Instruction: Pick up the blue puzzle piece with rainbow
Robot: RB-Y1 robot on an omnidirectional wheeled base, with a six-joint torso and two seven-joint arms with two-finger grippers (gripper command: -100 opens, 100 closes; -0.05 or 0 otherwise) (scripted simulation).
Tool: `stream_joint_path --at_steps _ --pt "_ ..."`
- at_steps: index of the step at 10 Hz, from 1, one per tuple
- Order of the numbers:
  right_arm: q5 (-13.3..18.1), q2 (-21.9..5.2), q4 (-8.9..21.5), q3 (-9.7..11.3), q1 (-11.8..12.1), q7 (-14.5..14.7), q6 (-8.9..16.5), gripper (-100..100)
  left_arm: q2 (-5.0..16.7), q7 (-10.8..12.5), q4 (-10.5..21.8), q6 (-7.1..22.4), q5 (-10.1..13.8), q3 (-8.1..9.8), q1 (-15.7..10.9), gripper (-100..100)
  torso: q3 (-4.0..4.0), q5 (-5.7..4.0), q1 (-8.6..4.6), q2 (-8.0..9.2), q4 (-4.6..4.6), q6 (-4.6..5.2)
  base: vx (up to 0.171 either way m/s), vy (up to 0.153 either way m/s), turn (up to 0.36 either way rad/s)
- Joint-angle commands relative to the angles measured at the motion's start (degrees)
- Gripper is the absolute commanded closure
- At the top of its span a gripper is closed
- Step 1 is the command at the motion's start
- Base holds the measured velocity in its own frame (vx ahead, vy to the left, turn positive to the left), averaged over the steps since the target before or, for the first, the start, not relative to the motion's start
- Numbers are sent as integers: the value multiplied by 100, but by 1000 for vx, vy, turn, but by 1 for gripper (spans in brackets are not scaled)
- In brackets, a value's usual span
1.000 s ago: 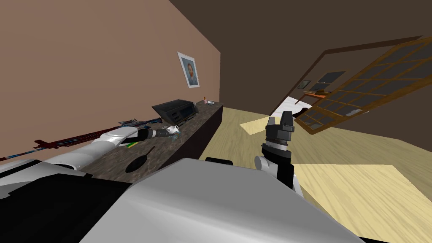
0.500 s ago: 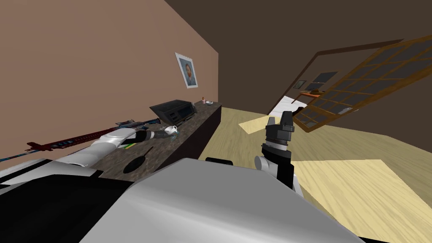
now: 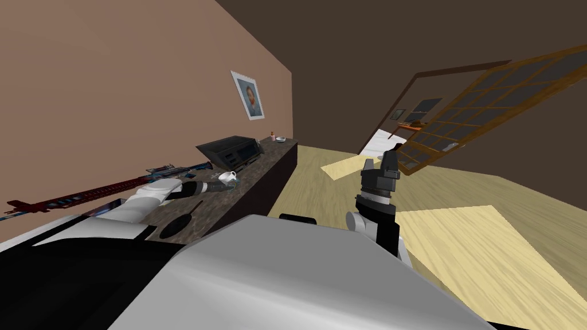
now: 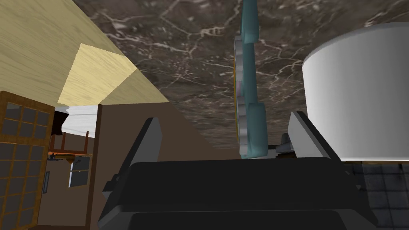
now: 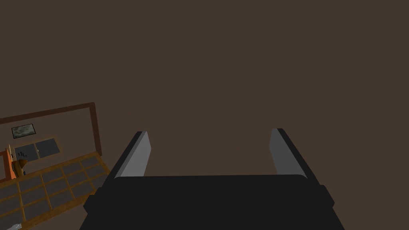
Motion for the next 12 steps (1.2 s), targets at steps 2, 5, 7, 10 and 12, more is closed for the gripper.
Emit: stream_joint_path --at_steps 2,5,7,10,12 --pt "0 0 0 0 0 0 0 0 -13 4 138 -22 -22 -3 -19 -100 -3 2 9 -5 -1 1 -1 -1 11" --pt "0 0 0 0 0 0 0 0 -8 3 153 -16 -25 -1 -22 100 -6 7 7 -8 -3 4 0 0 0" --pt "0 0 0 0 0 0 0 0 -10 1 152 -18 -26 -3 -22 100 -7 7 14 -10 -3 3 0 0 0" --pt "0 -1 0 -1 1 0 0 0 265 -31 -407 397 332 -179 231 100 -8 2 33 -16 -2 -11 31 40 96" --pt "0 -1 0 -1 1 0 0 0 545 -61 -751 738 687 -364 472 100 -13 4 47 -24 -5 -10 48 83 107"
